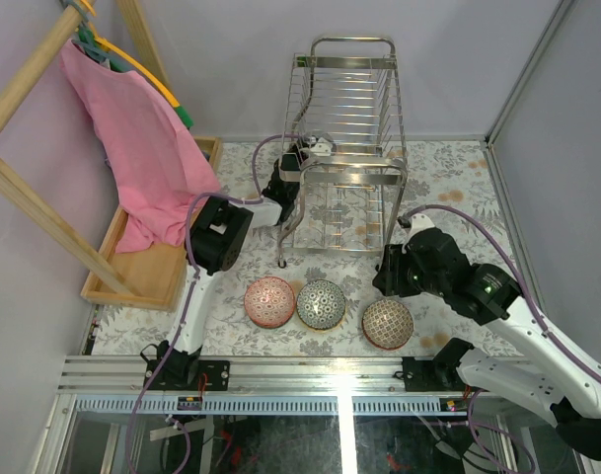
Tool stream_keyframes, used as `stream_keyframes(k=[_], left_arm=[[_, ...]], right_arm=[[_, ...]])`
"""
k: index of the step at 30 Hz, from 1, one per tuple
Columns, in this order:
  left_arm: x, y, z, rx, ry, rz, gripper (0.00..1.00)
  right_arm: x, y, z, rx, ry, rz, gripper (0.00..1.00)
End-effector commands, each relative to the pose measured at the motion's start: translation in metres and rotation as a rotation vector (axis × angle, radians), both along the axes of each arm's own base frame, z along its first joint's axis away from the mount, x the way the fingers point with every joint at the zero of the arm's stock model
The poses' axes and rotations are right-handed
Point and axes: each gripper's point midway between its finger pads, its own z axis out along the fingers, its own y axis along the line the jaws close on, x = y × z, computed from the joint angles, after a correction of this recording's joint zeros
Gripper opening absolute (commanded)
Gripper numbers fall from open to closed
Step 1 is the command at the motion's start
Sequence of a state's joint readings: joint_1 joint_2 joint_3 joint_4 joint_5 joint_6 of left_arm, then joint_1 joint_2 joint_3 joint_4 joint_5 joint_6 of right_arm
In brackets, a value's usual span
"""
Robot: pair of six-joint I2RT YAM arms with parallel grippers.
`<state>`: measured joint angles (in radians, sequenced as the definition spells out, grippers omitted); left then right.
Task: Load the bowls into the dish rack
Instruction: Place the bowl in the dish rack.
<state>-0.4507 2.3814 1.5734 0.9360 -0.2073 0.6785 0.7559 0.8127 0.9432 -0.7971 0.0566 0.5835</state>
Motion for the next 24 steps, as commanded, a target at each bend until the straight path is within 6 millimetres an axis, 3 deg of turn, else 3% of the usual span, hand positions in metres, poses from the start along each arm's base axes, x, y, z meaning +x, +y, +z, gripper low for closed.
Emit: stream_keyframes(k=[1,9,18,24], left_arm=[[0.000,0.023,0.048,-0.059,-0.184,0.057,0.00],[0.006,0.028,0.025,-0.032,-0.138,0.061,0.00],[-0.006,0.017,0.003,0.005,-0.117,0.023,0.00],[-0.011,0.021,-0.009,0.021,-0.098,0.032,0.00]], right_arm=[[0.001,0.010,0.005,0.030,-0.024,0.047,0.48],[0.001,0.012,0.006,0.031,-0.021,0.053,0.48],[0.002,0.012,0.002,0.020,-0.016,0.059,0.48],[0.002,0.013,0.000,0.021,-0.017,0.061,0.48]])
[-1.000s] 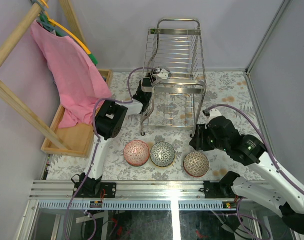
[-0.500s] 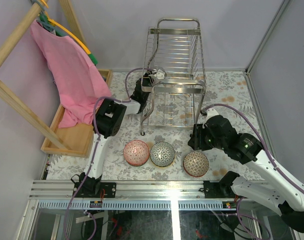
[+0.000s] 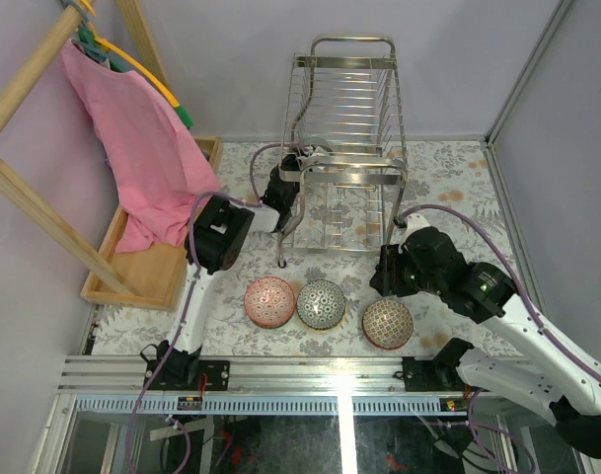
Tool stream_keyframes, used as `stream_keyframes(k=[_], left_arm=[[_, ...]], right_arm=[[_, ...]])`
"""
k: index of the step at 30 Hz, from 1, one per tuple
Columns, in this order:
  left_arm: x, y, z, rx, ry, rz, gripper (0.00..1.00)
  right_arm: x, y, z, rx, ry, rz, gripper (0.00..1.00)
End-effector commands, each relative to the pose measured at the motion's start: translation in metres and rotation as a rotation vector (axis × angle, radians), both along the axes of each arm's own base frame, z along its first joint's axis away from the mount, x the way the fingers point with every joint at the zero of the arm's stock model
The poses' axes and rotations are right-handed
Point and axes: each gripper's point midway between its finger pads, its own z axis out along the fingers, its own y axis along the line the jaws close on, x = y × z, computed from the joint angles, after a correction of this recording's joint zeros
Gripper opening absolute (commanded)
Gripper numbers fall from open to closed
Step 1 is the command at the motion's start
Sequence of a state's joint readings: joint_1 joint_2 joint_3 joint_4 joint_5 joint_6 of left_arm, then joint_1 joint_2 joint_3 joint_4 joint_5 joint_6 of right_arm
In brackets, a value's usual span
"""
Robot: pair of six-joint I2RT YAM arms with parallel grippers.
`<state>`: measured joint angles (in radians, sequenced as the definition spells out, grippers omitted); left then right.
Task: Load the bowls into the dish rack
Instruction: Place the bowl in the dish rack.
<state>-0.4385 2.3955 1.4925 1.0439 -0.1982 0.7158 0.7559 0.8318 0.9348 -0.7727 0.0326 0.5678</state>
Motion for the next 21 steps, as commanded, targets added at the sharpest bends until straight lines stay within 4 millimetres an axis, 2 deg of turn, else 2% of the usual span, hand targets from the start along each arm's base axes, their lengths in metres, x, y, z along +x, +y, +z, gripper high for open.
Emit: stream_keyframes(k=[1,5,7,12,18,21], left_arm=[[-0.005,0.009,0.009,-0.010,-0.075,0.021,0.00],[-0.009,0.013,0.003,-0.015,-0.053,0.031,0.00],[-0.011,0.015,0.000,-0.020,-0.038,0.033,0.07],[-0.012,0.016,-0.002,-0.016,-0.022,0.037,0.17],[-0.013,0.020,0.003,-0.020,-0.023,0.056,0.40],[-0.013,0.021,0.007,-0.023,-0.024,0.062,0.41]], right_arm=[[0.001,0.007,0.003,0.021,-0.024,0.035,0.48],[0.000,0.007,0.002,0.027,-0.023,0.036,0.48],[-0.001,0.007,0.003,0.031,-0.026,0.038,0.48],[-0.003,0.005,0.004,0.036,-0.029,0.036,0.48],[-0.005,0.002,0.006,0.039,-0.035,0.033,0.48],[-0.006,0.001,0.007,0.043,-0.037,0.032,0.49]])
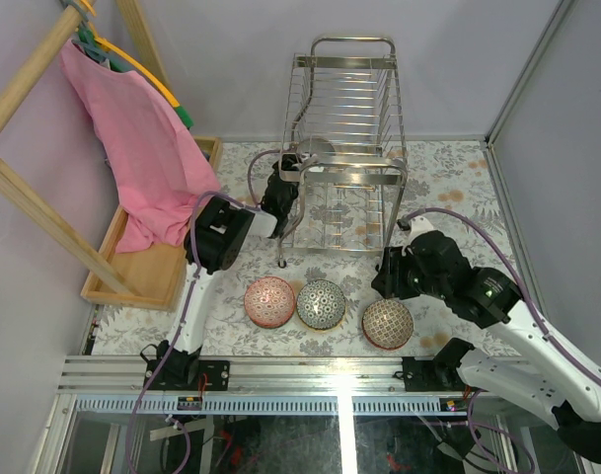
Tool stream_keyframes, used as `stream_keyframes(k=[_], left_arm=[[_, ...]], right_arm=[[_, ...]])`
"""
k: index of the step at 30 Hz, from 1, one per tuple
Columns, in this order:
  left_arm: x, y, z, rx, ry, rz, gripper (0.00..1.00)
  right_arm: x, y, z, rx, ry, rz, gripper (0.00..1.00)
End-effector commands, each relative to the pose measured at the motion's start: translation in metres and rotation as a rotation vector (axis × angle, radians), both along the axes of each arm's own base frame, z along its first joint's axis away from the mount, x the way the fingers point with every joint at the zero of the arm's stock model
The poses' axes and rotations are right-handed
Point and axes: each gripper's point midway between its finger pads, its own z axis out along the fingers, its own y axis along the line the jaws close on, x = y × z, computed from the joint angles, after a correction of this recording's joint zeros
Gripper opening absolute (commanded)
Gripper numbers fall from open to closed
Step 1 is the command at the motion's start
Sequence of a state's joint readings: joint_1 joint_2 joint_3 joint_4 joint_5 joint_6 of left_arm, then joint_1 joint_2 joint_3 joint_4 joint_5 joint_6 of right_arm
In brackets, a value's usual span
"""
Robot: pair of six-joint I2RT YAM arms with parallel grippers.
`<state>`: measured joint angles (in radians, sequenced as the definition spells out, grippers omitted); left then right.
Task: Load the bowls into the dish rack
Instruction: Place the bowl in the dish rack, then pick up the bowl from the center of the board.
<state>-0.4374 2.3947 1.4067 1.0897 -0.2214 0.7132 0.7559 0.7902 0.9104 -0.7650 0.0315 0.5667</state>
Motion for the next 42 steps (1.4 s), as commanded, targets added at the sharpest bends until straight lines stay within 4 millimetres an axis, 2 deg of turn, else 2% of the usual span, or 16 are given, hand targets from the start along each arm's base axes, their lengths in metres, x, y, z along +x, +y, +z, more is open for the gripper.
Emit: stream_keyframes(k=[1,2,5,13,17,19,26,28,34,37,42], left_arm=[[-0.001,0.011,0.035,-0.035,-0.064,0.040,0.42],[-0.001,0.012,0.038,-0.038,-0.069,0.045,0.44],[-0.002,0.018,0.047,-0.048,-0.083,0.068,0.58],[-0.014,0.038,0.081,-0.085,-0.110,0.130,0.66],[-0.022,0.055,0.071,-0.058,-0.069,0.197,0.70],[-0.028,0.071,0.063,-0.054,-0.055,0.257,0.76],[-0.060,0.123,0.045,-0.146,0.022,0.424,0.83],[-0.070,0.141,0.041,-0.160,0.029,0.509,0.87],[-0.089,0.177,0.052,-0.277,0.044,0.658,1.00],[-0.104,0.190,0.052,-0.343,0.079,0.727,1.00],[-0.140,0.214,0.058,-0.486,0.138,0.910,1.00]], right_arm=[[-0.003,0.004,0.007,0.027,-0.021,0.032,0.48],[-0.003,0.004,0.007,0.029,-0.019,0.031,0.49],[-0.004,0.003,0.008,0.032,-0.021,0.028,0.49],[-0.008,0.001,0.017,0.061,-0.032,0.021,0.49],[-0.012,-0.001,0.020,0.081,-0.033,0.019,0.53],[-0.014,-0.002,0.023,0.086,-0.034,0.018,0.56],[-0.020,-0.004,0.036,0.106,-0.036,0.024,0.64],[-0.023,-0.005,0.041,0.126,-0.038,0.024,0.66],[-0.033,-0.009,0.049,0.162,-0.026,0.020,0.70],[-0.037,-0.010,0.049,0.174,-0.020,0.019,0.74],[-0.041,-0.014,0.058,0.197,-0.035,0.010,0.85]])
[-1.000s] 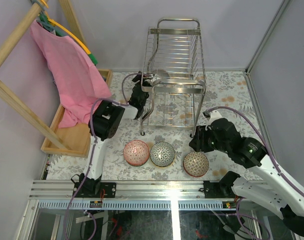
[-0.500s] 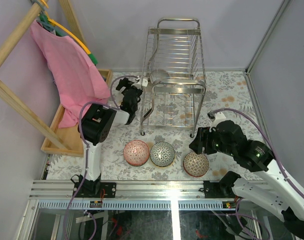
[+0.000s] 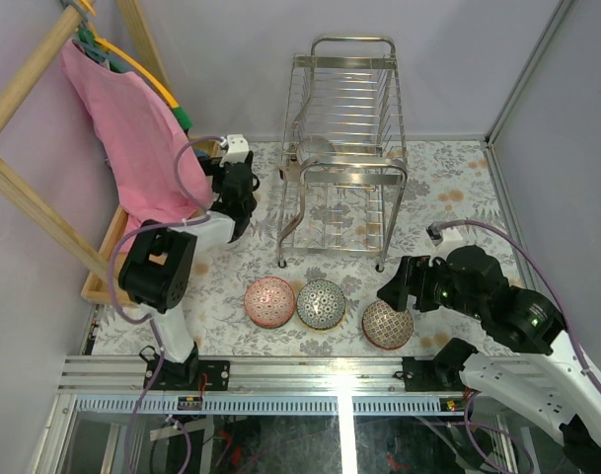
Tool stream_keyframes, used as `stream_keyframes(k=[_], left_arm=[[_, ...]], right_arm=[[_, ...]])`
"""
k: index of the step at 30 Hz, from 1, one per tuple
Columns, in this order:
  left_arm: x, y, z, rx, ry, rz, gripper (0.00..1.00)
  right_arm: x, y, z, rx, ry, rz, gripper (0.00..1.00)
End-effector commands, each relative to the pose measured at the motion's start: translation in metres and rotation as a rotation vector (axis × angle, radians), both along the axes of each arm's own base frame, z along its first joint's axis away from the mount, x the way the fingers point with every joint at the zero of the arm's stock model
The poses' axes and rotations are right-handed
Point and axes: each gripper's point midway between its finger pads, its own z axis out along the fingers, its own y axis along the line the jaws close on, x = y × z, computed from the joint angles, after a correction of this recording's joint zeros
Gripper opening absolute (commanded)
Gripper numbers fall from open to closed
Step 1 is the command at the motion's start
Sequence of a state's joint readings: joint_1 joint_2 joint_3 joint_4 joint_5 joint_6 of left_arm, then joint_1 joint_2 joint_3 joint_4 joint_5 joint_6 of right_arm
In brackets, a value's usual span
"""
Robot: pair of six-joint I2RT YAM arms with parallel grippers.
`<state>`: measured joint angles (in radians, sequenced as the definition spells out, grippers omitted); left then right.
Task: Load the bowls into the dish rack
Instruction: Pick up the bowl from the center of the board.
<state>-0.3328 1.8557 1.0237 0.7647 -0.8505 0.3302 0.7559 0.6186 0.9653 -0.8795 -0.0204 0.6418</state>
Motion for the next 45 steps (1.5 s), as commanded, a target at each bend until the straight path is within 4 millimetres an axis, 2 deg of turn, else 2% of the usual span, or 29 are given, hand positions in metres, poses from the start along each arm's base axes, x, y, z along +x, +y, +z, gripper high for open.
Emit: stream_keyframes(k=[1,3,5,7,11,15,18,26,27,28,30,34,36,38,40,45], left_arm=[[-0.043,0.028,-0.002,-0.184,0.030,0.211,1.00],[-0.064,0.028,0.012,-0.289,0.018,0.214,1.00],[-0.087,0.026,0.016,-0.381,0.022,0.207,1.00],[-0.110,0.014,0.020,-0.466,0.023,0.152,0.98],[-0.151,-0.011,0.031,-0.630,0.039,0.025,0.84],[-0.191,-0.026,0.031,-0.732,0.121,-0.062,0.70],[-0.216,-0.037,0.033,-0.785,0.149,-0.134,0.65],[-0.273,-0.073,0.027,-0.910,0.324,-0.346,0.64],[-0.280,-0.077,0.026,-0.925,0.343,-0.369,0.65],[-0.286,-0.083,0.029,-0.940,0.349,-0.407,0.71],[-0.296,-0.094,0.039,-0.957,0.355,-0.471,0.83],[-0.305,-0.107,0.045,-0.991,0.391,-0.547,0.85],[-0.309,-0.117,0.045,-1.014,0.422,-0.587,0.84],[-0.314,-0.126,0.044,-1.041,0.445,-0.633,0.84],[-0.321,-0.130,0.041,-1.051,0.467,-0.660,0.84],[-0.337,-0.129,0.032,-1.027,0.549,-0.682,0.84]], right_arm=[[-0.009,0.000,0.022,0.058,-0.018,0.017,0.88],[-0.012,-0.001,0.023,0.066,-0.014,0.019,0.92],[-0.015,0.000,0.019,0.061,0.005,0.032,0.92],[-0.018,0.002,0.013,0.054,0.033,0.047,0.91],[-0.022,0.010,-0.005,0.047,0.089,0.076,0.83],[-0.024,0.014,-0.018,0.042,0.123,0.091,0.77],[-0.023,0.015,-0.025,0.037,0.129,0.095,0.71],[-0.026,0.026,-0.049,0.034,0.183,0.140,0.64],[-0.026,0.027,-0.052,0.033,0.192,0.146,0.64],[-0.027,0.029,-0.056,0.033,0.203,0.152,0.64],[-0.029,0.031,-0.064,0.027,0.231,0.164,0.64],[-0.032,0.031,-0.079,-0.023,0.286,0.187,0.68],[-0.030,0.032,-0.077,-0.035,0.292,0.189,0.72],[-0.028,0.035,-0.071,-0.027,0.298,0.179,0.80],[-0.026,0.039,-0.062,-0.001,0.294,0.172,0.98],[-0.027,0.056,-0.037,0.114,0.253,0.226,0.99]])
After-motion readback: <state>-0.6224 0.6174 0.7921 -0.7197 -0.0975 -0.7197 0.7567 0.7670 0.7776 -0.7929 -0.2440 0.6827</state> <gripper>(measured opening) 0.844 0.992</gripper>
